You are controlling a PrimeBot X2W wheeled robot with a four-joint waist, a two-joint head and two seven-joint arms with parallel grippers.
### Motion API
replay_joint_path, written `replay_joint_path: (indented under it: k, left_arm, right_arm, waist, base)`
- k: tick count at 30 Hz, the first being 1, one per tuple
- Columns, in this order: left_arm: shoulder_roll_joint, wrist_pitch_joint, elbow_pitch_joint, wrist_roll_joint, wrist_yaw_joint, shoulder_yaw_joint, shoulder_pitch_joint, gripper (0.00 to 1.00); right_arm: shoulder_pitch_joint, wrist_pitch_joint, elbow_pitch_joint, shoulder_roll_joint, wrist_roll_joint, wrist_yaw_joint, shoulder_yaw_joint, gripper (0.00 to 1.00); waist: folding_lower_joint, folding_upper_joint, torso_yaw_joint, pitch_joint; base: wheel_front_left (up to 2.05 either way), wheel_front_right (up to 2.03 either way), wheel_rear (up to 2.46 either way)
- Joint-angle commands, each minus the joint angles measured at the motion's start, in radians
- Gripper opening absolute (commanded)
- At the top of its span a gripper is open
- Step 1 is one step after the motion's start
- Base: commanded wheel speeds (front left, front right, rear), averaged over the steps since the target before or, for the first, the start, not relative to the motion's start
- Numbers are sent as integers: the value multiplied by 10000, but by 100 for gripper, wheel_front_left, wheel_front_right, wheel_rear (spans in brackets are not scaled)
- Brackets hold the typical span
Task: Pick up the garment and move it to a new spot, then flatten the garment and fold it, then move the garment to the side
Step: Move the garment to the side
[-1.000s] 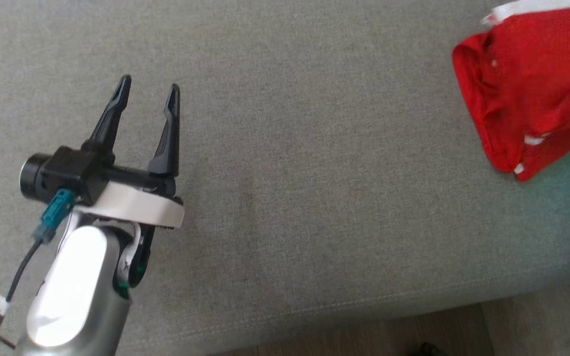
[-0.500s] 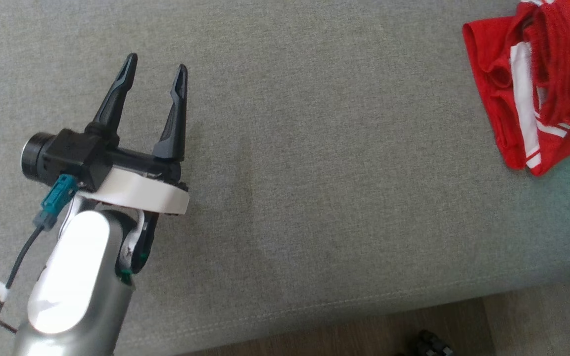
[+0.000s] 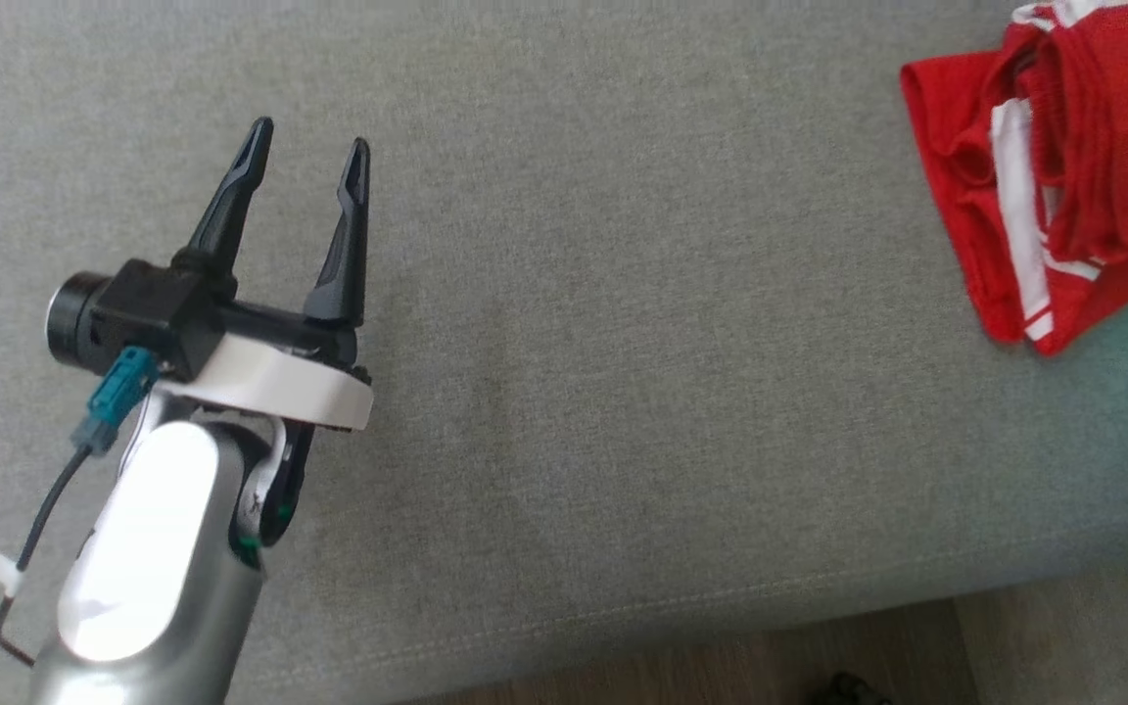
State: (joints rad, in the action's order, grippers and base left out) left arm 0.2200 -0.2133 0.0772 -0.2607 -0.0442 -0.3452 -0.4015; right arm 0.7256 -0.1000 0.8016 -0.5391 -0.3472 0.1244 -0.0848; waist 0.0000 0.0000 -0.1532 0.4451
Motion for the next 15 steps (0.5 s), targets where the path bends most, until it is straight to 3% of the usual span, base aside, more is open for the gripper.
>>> replay_joint_path:
  k: [1,11,15]
  left_arm:
    - [260,-91,-240,-71,-74,339,18,100]
    - [339,-250,-56,-369,-395,704,867,100]
    - [343,-330,90,-511,-476,872,1202,100]
  right_arm:
    - [-184,409,-428,-79,111,63,126,100]
    - [-1957,1667,-3163,1256,730,63,1341,100]
    - [-3023,1622,-4834,2262,1227,63,1515,100]
  waist:
    - [0,0,-31,-312]
    - [0,0,142,-1342]
    - [0,0,328,-1724]
  base:
    - [0,0,0]
    - [0,0,0]
    - [0,0,0]
